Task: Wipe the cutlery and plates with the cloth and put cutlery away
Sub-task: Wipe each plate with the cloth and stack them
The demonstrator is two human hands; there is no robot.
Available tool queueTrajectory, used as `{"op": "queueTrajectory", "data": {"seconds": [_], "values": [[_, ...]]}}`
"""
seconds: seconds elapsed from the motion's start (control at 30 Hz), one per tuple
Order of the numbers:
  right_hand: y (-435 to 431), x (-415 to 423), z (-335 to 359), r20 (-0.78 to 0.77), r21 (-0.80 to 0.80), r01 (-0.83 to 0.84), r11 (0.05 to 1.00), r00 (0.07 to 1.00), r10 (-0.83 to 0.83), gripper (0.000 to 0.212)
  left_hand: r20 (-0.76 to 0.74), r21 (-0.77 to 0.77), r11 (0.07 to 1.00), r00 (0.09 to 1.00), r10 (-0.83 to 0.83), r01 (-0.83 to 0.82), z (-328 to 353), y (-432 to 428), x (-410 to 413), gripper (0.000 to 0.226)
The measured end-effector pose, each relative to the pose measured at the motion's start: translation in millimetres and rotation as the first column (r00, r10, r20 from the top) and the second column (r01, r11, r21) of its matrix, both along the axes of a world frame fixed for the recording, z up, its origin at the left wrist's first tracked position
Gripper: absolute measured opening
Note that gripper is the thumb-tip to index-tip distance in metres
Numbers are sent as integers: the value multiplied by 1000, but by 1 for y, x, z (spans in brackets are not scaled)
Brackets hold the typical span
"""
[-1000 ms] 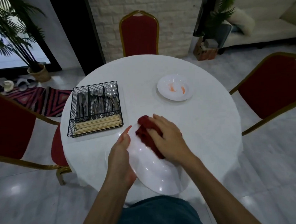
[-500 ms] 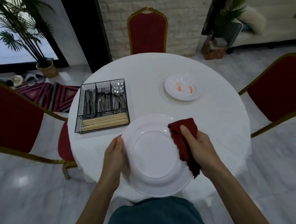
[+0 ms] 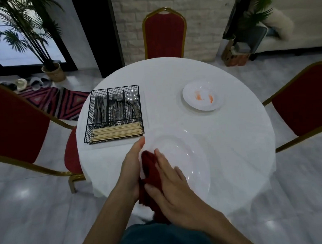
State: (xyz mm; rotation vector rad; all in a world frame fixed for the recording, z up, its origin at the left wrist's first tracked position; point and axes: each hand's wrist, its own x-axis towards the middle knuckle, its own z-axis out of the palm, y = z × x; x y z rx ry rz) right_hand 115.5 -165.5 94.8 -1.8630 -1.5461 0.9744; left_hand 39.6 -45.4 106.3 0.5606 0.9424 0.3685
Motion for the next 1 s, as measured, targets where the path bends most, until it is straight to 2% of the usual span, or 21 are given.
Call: {"op": "queueTrajectory", "data": {"seconds": [0.1, 0.17, 0.23, 0.33, 0.37, 0.43, 0.5, 0.57, 0.63, 0.77, 0.87, 1.0], "values": [[16, 10, -14, 234, 7, 62, 998, 970, -62, 61, 3, -18, 1000, 1000, -9, 9, -5, -6, 0, 54], [29, 30, -29, 388, 9, 145, 989, 911, -137, 72, 61, -44, 999, 998, -5, 8, -8, -14, 0, 53], [36, 54, -43, 465, 26, 278, 960, 847, -258, 83, 52, 58, 998, 998, 25, -28, -8, -24, -1, 42], [36, 83, -67, 521, 75, 404, 912, 764, -382, 76, -57, 256, 959, 988, 141, -122, -8, -27, -7, 32], [34, 90, -75, 506, 92, 445, 891, 750, -426, 71, -86, 287, 948, 982, 170, -139, -9, -24, -10, 31], [29, 97, -87, 334, 50, 549, 834, 778, -532, 61, -147, 323, 932, 964, 222, -166, -16, -15, -15, 30], [19, 96, -94, 88, -130, 614, 779, 790, -607, 45, -212, 355, 916, 938, 274, -187, -27, -4, -20, 29], [7, 86, -100, -90, -292, 586, 755, 769, -632, 34, -273, 389, 900, 909, 316, -196, -40, 5, -26, 27], [-1, 75, -106, -178, -336, 540, 771, 768, -615, 29, -305, 420, 888, 892, 334, -188, -55, 13, -30, 27], [-2, 69, -124, -107, -318, 571, 756, 771, -628, 30, -473, 525, 851, 836, 279, 13, -90, 25, -36, 29], [-1, 64, -134, -86, -311, 589, 746, 764, -639, 33, -653, 482, 853, 732, 197, 200, -122, 34, -46, 35], [9, 66, -137, -95, -280, 598, 751, 761, -642, 37, -745, 460, 819, 651, 147, 342, -141, 48, -51, 33]]}}
